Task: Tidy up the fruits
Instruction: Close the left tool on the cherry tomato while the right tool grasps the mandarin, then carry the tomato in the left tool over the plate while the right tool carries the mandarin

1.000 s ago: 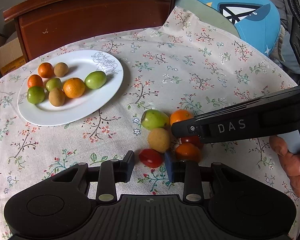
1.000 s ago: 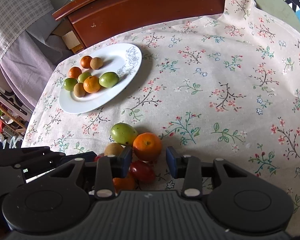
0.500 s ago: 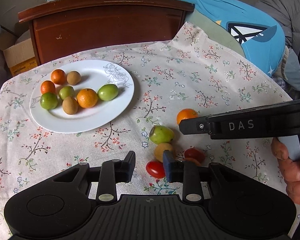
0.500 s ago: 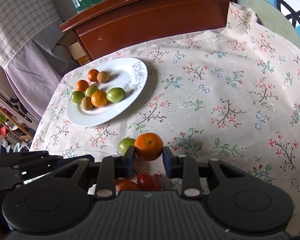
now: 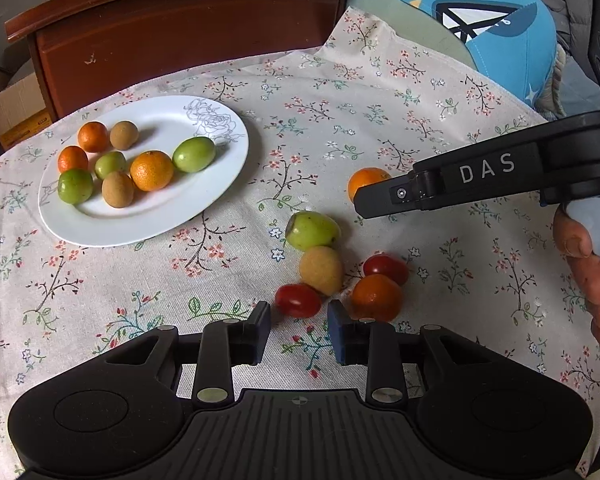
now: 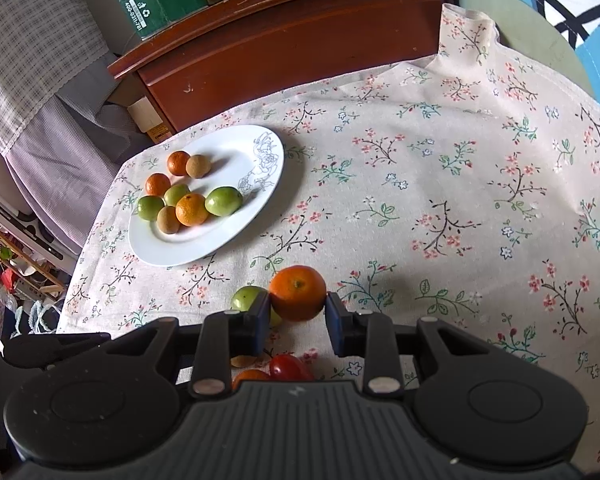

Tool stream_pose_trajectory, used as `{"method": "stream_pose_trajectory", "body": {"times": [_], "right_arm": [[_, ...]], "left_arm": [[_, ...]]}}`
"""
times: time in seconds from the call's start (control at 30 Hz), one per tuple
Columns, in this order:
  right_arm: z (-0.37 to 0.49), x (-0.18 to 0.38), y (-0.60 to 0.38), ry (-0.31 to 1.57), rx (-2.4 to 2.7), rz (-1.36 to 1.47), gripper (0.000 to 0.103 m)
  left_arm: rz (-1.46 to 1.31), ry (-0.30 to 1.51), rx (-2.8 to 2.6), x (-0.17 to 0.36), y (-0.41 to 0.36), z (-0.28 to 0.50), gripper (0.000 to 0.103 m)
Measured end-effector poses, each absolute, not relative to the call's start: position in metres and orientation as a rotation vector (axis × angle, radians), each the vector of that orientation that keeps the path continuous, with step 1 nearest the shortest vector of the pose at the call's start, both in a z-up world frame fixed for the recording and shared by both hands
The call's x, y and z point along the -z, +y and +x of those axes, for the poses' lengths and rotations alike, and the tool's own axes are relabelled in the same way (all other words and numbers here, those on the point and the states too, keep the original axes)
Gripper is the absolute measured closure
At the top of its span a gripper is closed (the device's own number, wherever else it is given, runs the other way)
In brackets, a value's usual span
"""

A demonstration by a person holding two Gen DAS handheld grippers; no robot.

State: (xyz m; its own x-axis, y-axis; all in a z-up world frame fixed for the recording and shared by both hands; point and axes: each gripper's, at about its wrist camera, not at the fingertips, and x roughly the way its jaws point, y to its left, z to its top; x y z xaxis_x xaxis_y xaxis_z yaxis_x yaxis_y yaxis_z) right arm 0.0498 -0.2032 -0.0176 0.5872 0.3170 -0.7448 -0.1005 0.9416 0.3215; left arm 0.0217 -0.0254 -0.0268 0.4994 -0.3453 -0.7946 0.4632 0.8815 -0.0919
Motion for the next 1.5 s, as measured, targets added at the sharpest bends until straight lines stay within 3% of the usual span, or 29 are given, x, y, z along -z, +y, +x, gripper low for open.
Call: {"method": "stream_pose_trajectory", "body": {"times": [0.2, 0.33, 1.1, 1.5], "right_arm": [[0.05, 0.018, -0.203, 0.915, -0.247, 0.256, 0.073], [0.05, 0.019, -0.202, 0.918, -0.25, 0.256, 0.073], [0.07, -0.009, -0.177, 0.798, -0.346, 0.265, 0.073], [0.107, -0.002, -0.17, 0.781, -0.345, 0.3, 0.073]], "left_arm": [[0.139, 0.908, 0.497, 0.028, -0.026, 0.024, 0.074], [0.135, 0.899, 0.51, 0.029, -0.027, 0.023, 0.08], [-0.017, 0.769, 0.278, -0.025, 0.018, 0.057, 0.08], [-0.03, 0.762, 0.229, -0.025, 0.034, 0.108, 0.08]]}}
